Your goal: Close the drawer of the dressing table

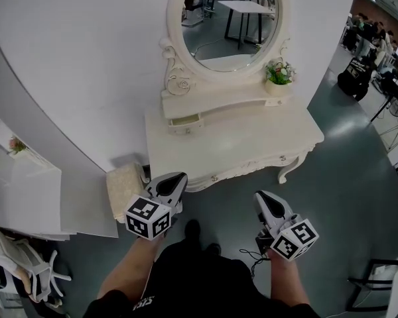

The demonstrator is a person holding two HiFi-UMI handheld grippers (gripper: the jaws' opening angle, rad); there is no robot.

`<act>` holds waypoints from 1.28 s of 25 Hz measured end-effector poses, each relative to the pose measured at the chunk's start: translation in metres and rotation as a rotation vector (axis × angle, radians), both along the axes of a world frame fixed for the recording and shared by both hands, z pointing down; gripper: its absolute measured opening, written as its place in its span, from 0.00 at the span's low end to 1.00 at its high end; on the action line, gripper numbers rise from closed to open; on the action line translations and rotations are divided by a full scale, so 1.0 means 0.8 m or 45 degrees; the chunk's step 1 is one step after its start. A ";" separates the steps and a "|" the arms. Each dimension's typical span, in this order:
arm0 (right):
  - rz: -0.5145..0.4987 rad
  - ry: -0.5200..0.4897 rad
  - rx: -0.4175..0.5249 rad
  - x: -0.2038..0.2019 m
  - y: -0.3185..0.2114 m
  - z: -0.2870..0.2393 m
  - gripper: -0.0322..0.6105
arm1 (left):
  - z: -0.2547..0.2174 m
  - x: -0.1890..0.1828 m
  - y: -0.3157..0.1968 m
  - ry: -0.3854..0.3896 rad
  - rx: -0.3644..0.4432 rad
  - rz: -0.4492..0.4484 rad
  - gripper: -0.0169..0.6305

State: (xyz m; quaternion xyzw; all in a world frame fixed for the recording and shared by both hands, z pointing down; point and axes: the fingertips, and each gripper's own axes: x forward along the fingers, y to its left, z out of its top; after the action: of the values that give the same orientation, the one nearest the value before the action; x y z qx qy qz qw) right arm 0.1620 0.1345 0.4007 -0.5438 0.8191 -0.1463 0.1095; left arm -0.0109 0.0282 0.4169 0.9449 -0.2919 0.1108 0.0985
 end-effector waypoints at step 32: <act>-0.029 0.118 -0.115 0.018 -0.347 -0.009 0.07 | 0.024 0.017 -0.348 0.048 -0.020 -0.077 0.03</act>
State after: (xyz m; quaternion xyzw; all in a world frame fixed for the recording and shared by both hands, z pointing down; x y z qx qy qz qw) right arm 0.1762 -0.1431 0.3933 -0.5450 0.8220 -0.1591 0.0449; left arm 0.0028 -0.2504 0.4365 0.9368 -0.3173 0.0922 0.1149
